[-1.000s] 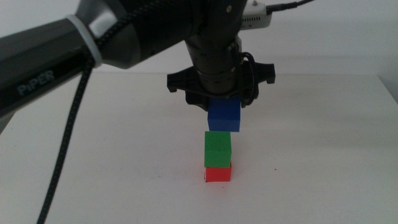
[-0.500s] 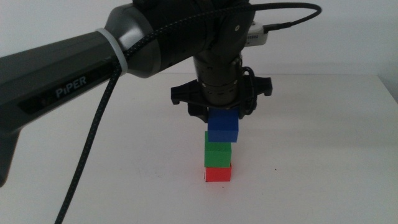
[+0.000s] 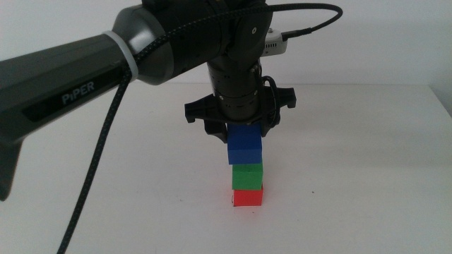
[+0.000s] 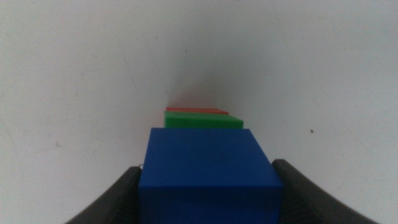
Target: Stack red cubes first, then green, then blue cubes in a specific spot.
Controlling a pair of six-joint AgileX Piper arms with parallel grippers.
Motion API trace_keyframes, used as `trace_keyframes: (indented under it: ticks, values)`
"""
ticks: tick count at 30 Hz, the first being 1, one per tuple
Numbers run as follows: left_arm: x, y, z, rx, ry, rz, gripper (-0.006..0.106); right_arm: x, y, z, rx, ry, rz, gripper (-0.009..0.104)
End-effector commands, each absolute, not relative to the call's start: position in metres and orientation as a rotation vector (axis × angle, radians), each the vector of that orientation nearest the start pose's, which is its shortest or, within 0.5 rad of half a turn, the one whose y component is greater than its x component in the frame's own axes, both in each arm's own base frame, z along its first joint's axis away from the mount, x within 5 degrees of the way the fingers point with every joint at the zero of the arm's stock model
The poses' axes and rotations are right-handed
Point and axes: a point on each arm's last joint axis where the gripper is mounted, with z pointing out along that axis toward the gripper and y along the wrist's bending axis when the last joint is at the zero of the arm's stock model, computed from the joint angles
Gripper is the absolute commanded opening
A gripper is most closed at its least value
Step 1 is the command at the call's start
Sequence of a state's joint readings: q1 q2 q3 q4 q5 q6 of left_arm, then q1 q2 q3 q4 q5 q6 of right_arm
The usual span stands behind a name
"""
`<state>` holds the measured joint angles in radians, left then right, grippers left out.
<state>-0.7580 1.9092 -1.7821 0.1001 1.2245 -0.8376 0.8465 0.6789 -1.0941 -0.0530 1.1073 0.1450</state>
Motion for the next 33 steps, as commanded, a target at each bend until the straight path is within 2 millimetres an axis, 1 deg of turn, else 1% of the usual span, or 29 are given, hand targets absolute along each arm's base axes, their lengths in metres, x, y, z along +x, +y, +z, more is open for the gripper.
trace_keyframes:
  ticks: [1,9,13,19,33]
  values:
    - [0.303,-0.276,0.300,-0.108,2.863,-0.233,-0.002,0.062,0.063,0.418,-0.768,2.071,0.488,0.091]
    - [0.305,-0.275,0.297,-0.113,2.871,-0.233,-0.002,0.062,0.063,0.418,-0.768,2.071,0.488,0.091]
    - [0.309,-0.279,0.285,-0.109,2.896,-0.207,-0.002,0.062,0.063,0.418,-0.768,2.071,0.488,0.091]
    - [0.311,-0.281,0.277,-0.107,2.911,-0.188,-0.002,0.062,0.063,0.418,-0.768,2.071,0.488,0.091]
    - [0.311,-0.282,0.276,-0.033,2.917,-0.193,-0.002,0.062,0.063,0.418,-0.768,2.071,0.488,0.091]
